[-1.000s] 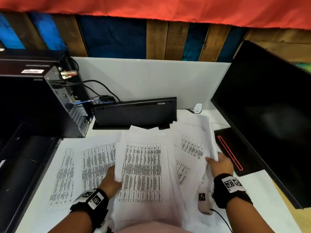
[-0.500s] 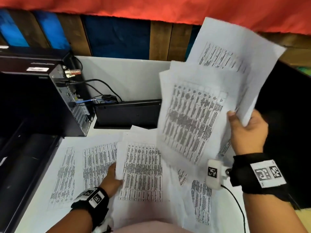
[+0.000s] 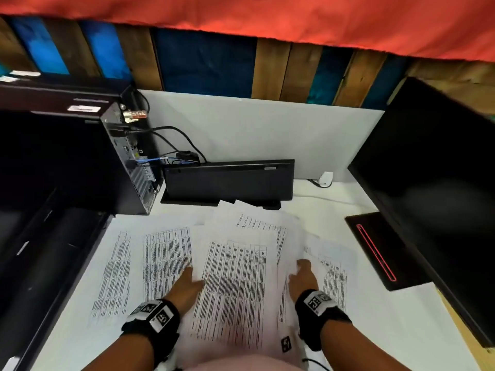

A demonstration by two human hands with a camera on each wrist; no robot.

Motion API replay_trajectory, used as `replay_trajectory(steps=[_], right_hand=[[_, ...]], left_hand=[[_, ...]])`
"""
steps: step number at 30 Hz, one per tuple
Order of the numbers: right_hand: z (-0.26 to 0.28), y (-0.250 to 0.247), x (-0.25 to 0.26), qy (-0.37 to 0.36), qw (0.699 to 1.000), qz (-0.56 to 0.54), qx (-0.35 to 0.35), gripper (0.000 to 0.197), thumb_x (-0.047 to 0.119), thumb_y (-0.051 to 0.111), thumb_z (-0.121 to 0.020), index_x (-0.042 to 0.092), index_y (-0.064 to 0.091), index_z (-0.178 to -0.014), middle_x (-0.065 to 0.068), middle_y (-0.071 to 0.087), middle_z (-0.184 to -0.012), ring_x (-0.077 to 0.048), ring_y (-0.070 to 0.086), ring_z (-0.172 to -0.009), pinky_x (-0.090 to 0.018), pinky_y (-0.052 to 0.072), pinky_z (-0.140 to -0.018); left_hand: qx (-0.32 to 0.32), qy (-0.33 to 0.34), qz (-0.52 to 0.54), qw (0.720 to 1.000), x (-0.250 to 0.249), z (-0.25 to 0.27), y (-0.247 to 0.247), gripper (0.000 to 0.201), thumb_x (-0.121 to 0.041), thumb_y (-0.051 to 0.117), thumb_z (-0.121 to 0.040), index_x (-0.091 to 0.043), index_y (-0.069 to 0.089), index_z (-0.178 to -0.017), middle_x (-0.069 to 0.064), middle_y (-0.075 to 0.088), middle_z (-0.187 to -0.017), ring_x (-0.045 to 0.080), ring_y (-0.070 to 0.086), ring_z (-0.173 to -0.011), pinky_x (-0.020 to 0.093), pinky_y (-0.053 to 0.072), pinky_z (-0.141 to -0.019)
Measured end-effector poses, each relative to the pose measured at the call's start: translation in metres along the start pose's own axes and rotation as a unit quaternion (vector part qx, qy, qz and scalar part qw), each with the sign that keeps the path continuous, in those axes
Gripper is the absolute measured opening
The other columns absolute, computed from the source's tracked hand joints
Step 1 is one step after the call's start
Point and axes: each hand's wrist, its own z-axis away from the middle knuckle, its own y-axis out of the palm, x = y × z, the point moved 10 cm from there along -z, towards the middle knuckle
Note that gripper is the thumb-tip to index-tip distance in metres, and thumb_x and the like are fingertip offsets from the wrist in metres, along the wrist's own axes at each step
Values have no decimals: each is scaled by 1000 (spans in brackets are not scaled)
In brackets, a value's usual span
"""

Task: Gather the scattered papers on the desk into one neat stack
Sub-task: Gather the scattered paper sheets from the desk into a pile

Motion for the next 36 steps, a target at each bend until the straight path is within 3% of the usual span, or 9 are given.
replay_trajectory(steps=[6,8,12,16,21,23,28,33,36], right_hand=[[-1,34,-4,-52,987,85,122,57,11,48,-96,9,26,-149,-9,31,-154,-23,32,-141,-29,24,-114],[-4,26,-6,-49,989,67,119,56,18,53,-95,12,32,-147,-12,40,-148,-23,45,-129,-33,31,-111],[-3,-71,-40,63,985,68,-149,65,40,71,-79,17,45,-133,-15,49,-132,-33,48,-120,-45,42,-100],[15,-100,-91,235,951,75,-185,98,55,74,-69,0,32,-138,-24,40,-136,-40,41,-125,-51,39,-103],[-7,-62,-79,138,979,-139,-59,89,30,79,-74,-2,31,-141,-23,46,-139,-39,50,-123,-43,43,-99],[-11,-55,-65,83,986,-139,-41,60,16,77,-76,-4,53,-127,-20,64,-111,-32,63,-100,-37,50,-87],[7,-103,-24,10,987,-44,-156,15,10,65,-82,4,64,-96,-12,66,-80,-28,63,-72,-33,53,-69],[57,-201,55,-125,931,-39,-341,16,16,64,-84,7,63,-98,-12,61,-77,-32,60,-75,-28,43,-70],[86,-230,96,-226,900,-176,-329,16,17,67,-85,17,63,-100,3,64,-82,-15,61,-73,-22,46,-73]], left_hand=[[-22,4,55,998,-6,3,-4,65,-10,59,-92,-15,17,-142,4,54,-118,24,54,-107,33,42,-94],[-21,-2,38,999,-3,5,-5,81,2,61,-87,-19,11,-147,3,53,-119,23,54,-105,34,45,-96],[-39,-26,6,999,6,6,-11,71,3,61,-86,-7,21,-143,15,47,-139,28,51,-118,40,38,-108],[-40,-34,-20,998,2,11,-6,63,-6,54,-94,-2,19,-146,16,35,-149,31,37,-136,39,30,-113],[-28,-23,-7,999,3,8,-2,74,-18,56,-95,0,10,-150,16,17,-159,28,21,-146,38,19,-118],[-19,-25,-3,999,4,8,-3,85,-19,62,-91,-3,4,-152,16,11,-160,27,16,-148,39,15,-119],[-22,-28,-2,999,-2,12,-2,70,-5,60,-91,4,19,-146,21,27,-154,30,28,-143,37,24,-115],[-14,-39,6,999,5,11,-5,83,-11,63,-90,-5,8,-152,12,13,-160,26,14,-148,40,14,-119],[-2,-45,7,999,4,15,-3,86,-14,62,-90,-7,3,-153,11,9,-161,27,13,-148,41,14,-120]])
